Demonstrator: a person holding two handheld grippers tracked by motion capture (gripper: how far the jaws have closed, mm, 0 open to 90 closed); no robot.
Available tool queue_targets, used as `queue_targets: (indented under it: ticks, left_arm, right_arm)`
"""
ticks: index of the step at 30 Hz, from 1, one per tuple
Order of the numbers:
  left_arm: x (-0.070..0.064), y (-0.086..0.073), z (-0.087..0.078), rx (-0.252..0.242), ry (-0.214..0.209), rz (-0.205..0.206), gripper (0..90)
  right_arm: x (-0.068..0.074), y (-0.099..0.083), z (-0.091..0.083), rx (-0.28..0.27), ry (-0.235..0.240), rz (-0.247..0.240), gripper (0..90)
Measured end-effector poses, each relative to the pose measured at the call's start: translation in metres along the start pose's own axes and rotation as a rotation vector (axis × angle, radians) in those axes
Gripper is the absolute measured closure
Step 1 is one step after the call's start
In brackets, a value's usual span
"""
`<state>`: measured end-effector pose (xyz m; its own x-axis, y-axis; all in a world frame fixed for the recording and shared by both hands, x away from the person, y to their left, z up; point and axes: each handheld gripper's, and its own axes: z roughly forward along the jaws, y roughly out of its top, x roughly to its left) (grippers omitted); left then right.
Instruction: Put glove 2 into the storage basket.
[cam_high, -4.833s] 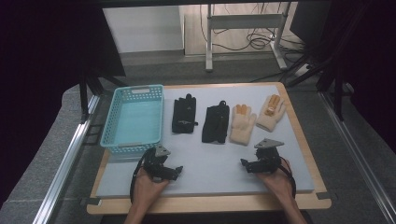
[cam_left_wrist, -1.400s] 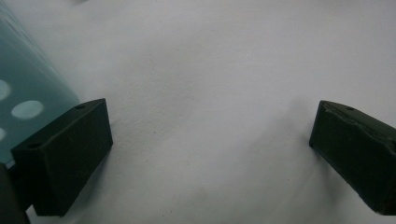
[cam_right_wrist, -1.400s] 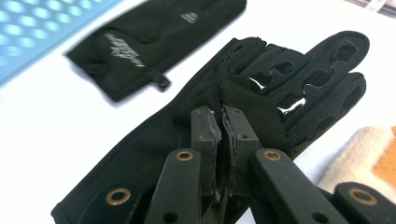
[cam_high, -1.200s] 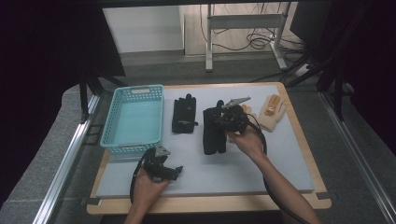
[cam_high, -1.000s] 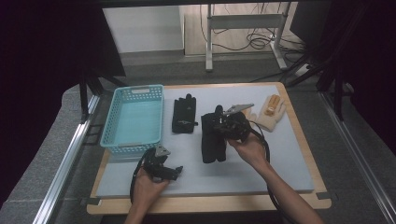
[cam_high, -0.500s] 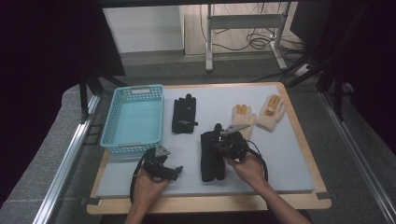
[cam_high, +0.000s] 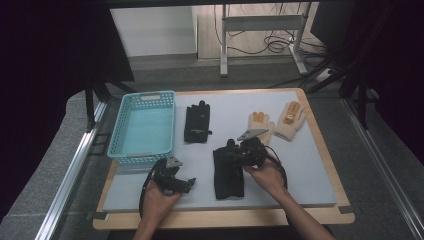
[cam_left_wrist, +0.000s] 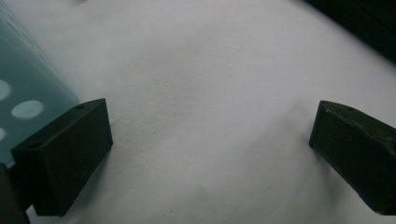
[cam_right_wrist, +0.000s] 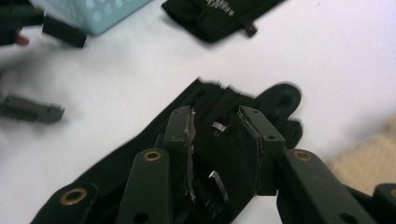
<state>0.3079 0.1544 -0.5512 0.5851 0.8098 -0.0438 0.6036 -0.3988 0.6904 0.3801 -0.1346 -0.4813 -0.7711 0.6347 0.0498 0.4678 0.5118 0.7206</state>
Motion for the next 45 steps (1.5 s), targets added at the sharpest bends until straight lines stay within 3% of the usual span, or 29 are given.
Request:
queue_targets:
  ticks: [10, 20, 25, 35, 42, 45]
  left_arm:
    - [0.000, 0.000, 0.000, 0.002, 0.001, 0.003, 0.0]
    - [0.000, 0.000, 0.000, 0.001, 0.000, 0.001, 0.0]
    - [0.000, 0.000, 0.000, 0.001, -0.001, 0.001, 0.0]
    - [0.000, 0.000, 0.000, -0.003, -0.002, -0.004, 0.0]
    - [0.000, 0.000, 0.000, -0.003, -0.002, -0.002, 0.0]
    - [0.000, 0.000, 0.000, -0.003, -0.002, -0.003, 0.0]
  right_arm:
    - [-0.020, 0.036, 0.033, -0.005, 0.020, 0.009, 67.8]
    - [-0.028, 0.069, 0.079, 0.034, -0.005, -0.042, 59.9]
    - [-0.031, 0.084, 0.099, 0.033, -0.015, -0.025, 55.3]
    - [-0.042, 0.103, 0.135, 0.037, 0.008, 0.013, 54.8]
    - [-0.041, 0.114, 0.161, 0.048, -0.009, 0.010, 44.7]
    - [-0.040, 0.114, 0.171, 0.082, -0.028, -0.003, 40.3]
